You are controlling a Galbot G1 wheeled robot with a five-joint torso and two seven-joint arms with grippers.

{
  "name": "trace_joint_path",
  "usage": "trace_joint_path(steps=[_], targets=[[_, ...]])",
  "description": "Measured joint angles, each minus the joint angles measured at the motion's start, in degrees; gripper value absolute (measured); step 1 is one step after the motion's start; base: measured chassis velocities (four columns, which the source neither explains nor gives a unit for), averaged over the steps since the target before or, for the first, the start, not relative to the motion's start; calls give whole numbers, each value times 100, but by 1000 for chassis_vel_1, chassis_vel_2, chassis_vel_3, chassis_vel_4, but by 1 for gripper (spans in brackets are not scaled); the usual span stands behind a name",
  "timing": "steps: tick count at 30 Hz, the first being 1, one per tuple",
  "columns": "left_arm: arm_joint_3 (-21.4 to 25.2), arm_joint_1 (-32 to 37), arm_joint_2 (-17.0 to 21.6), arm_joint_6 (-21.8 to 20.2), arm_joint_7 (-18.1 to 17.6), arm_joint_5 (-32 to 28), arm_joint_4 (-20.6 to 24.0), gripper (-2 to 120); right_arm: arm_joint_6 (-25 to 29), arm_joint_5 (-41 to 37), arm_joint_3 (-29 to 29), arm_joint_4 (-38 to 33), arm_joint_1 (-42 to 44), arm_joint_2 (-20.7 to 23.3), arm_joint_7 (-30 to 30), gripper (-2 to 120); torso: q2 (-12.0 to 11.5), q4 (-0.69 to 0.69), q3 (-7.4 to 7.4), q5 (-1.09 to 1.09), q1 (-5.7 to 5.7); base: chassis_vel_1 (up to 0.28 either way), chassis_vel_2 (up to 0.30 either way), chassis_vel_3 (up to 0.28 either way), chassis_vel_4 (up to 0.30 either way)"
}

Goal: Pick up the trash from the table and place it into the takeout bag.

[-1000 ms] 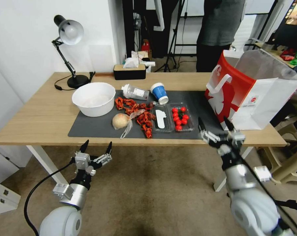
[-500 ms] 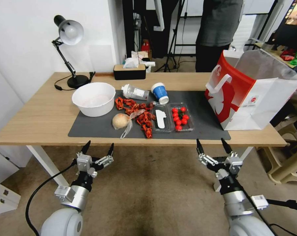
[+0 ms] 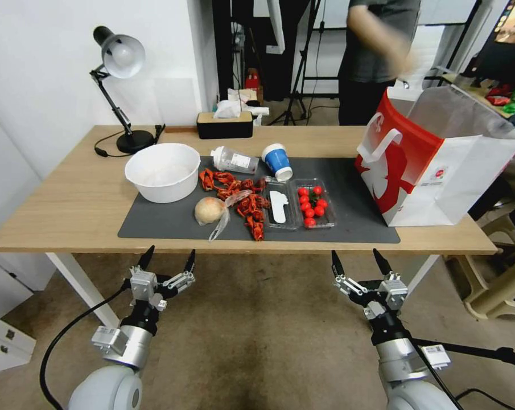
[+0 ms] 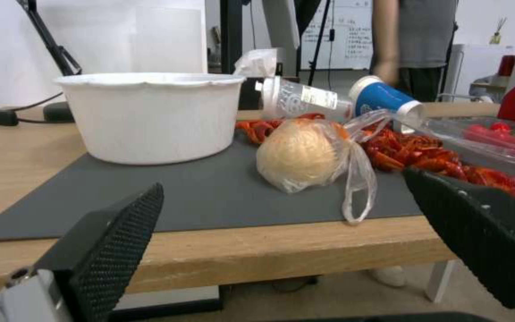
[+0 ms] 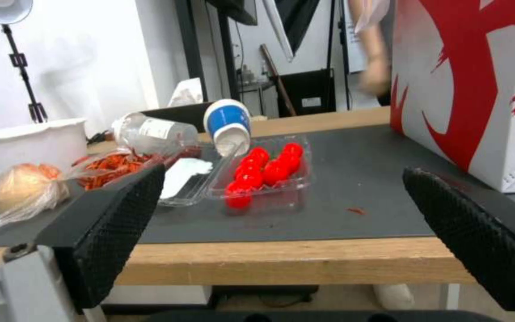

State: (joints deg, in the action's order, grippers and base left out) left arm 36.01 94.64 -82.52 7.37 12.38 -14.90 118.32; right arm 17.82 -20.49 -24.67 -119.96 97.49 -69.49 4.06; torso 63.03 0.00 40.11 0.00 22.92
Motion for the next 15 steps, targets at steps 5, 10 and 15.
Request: trace_joint_path(steps=[5, 10, 15], targets=[[1, 1, 6, 1, 0, 1, 4, 100, -33, 8, 23, 0, -9, 10, 10, 100, 0, 0, 0, 0, 0, 0, 0, 0, 0], [8, 2, 22, 1, 0, 1, 4, 100, -76, 50, 94, 0, -14, -2, 65, 100, 0, 0, 0, 0, 0, 0, 0, 0, 0], [8, 2, 17, 1, 2, 1, 4, 100, -168, 75, 130, -6, -46, 5, 126, 100, 0, 0, 0, 0, 0, 0, 0, 0, 0]])
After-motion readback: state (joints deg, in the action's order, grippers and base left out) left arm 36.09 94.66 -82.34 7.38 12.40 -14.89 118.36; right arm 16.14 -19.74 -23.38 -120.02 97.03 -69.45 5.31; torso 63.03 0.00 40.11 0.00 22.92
